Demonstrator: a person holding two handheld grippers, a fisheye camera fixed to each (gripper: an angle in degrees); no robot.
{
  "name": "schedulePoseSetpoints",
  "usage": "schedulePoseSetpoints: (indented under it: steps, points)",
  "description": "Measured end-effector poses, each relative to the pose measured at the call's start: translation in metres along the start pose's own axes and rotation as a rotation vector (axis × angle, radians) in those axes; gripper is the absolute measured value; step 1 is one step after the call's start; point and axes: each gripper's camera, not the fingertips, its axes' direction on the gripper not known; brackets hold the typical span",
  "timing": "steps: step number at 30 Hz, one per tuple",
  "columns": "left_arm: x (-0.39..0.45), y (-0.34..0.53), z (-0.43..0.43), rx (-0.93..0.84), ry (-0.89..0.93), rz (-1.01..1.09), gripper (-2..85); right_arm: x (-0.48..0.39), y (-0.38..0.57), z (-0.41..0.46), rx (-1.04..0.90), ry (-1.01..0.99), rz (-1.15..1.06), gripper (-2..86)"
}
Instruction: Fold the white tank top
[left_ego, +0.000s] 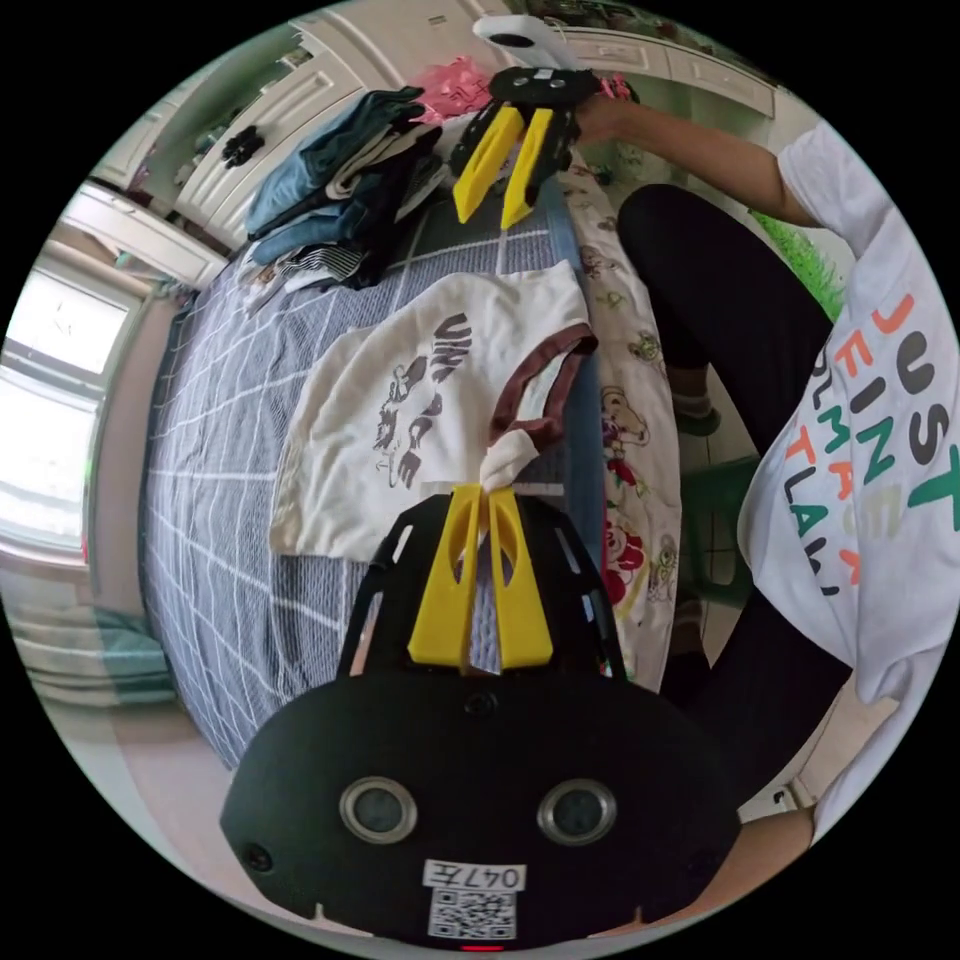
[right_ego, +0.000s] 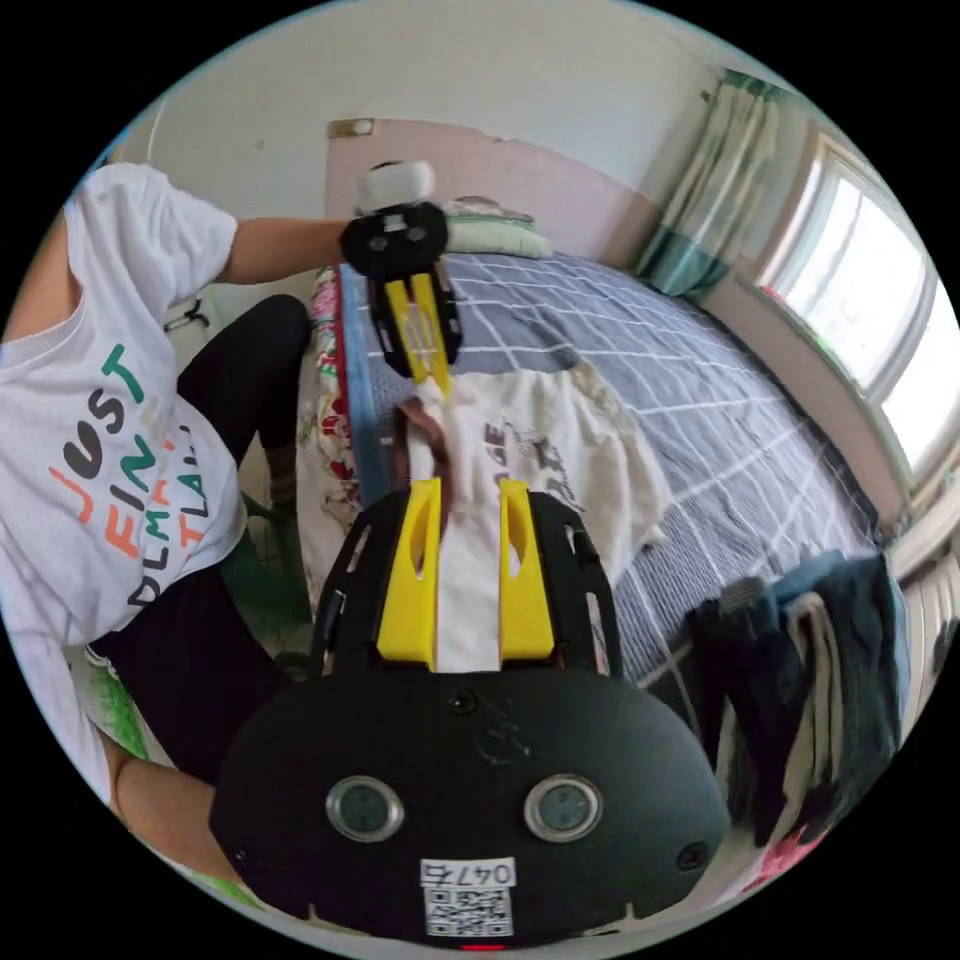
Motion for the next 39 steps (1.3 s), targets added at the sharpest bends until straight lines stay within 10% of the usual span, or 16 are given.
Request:
schedulePoseSetpoints:
  steps: [17,28,39]
  points:
    - [0.037,0.066,-0.040,-0.024,-0.040,-0.151,-0.4,-0.088,-0.008,0.032,-0.219,-0.095,-0.323,-0.1]
    - [0.052,0.146,-0.237,0.260,-0.194,-0.429,-0.4,-0.112,-0.110,-0.196,0.131,0.173,-0.150,-0.3]
    - [-0.108,0.162,-0.240,0.115,-0.120,-0.579,-0.4,-0.017,-0.246,-0.151,-0.109,0.285,-0.081,-0.3]
